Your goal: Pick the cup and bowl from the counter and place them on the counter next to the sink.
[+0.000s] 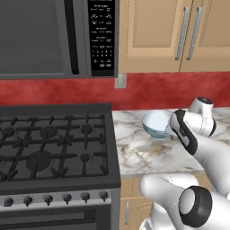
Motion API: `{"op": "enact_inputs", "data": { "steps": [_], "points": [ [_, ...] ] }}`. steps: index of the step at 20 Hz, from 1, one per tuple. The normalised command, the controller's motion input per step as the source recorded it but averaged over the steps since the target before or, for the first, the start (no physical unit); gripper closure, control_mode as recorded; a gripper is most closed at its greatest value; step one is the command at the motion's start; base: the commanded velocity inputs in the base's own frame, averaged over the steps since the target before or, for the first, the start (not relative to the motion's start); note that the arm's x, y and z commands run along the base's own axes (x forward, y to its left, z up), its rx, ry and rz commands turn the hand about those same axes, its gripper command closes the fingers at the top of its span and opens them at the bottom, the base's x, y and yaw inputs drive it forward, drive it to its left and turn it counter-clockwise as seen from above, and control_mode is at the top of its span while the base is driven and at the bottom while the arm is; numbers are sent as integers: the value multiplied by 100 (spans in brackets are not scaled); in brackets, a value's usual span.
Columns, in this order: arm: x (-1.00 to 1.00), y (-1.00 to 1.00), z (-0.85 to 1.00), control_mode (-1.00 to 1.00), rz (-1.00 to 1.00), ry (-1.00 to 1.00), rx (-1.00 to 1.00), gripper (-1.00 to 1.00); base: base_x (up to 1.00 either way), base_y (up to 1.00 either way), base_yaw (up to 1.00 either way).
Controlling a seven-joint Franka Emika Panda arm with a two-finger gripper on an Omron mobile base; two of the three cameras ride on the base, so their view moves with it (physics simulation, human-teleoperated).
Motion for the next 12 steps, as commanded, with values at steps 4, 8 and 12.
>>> {"op": "enact_inputs", "data": {
  "steps": [4,8,12],
  "points": [
    [17,-15,19,-100,0,-1,5,-100,0,0,0],
    [8,-13,14,-100,0,0,1,-100,0,0,0],
    [18,-1,0,-100,0,0,0,-100,0,0,0]
  ]
}}
